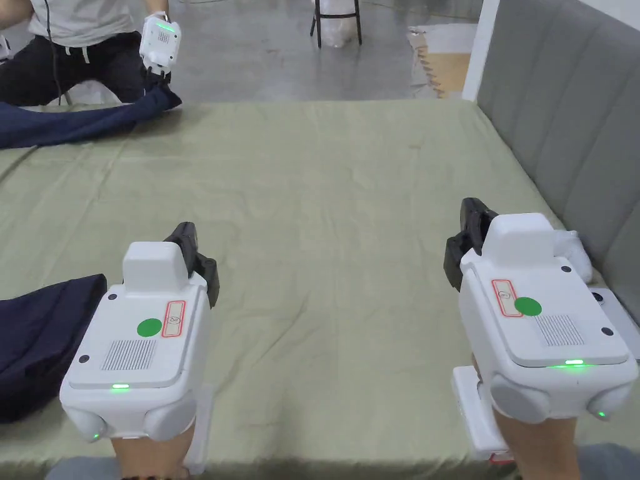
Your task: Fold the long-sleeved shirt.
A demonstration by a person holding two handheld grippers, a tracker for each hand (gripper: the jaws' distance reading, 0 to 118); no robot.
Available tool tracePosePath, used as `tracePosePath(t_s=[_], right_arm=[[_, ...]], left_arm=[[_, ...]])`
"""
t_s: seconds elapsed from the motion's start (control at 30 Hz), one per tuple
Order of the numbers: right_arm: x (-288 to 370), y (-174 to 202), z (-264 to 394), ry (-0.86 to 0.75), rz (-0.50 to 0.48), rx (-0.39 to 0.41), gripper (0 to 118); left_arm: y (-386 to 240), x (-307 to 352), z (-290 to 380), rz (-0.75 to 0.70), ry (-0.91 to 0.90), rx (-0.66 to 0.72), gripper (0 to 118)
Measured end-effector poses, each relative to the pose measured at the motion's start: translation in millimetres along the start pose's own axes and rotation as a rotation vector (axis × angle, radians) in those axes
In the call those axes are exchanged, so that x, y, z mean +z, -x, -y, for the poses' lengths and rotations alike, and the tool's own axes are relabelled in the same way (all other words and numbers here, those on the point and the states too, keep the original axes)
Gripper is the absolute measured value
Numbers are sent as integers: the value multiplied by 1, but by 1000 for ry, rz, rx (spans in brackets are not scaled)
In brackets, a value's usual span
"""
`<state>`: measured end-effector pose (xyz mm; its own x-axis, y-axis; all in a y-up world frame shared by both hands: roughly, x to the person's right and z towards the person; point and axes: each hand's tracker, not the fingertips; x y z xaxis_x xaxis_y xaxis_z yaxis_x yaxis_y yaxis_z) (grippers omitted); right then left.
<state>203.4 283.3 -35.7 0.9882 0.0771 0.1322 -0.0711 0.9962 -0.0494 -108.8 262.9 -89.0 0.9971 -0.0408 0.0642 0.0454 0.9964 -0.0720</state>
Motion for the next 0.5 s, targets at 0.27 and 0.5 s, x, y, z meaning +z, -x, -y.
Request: tracePosePath(t_s=[0.27,0.5], right_arm=[[0,5,1,22,-17,4,0],[-1,5,-1,-1,3,-3,117]], left_arm=[[1,1,2,-5,8,3,12],[0,-1,2,-13,-1,5,109]])
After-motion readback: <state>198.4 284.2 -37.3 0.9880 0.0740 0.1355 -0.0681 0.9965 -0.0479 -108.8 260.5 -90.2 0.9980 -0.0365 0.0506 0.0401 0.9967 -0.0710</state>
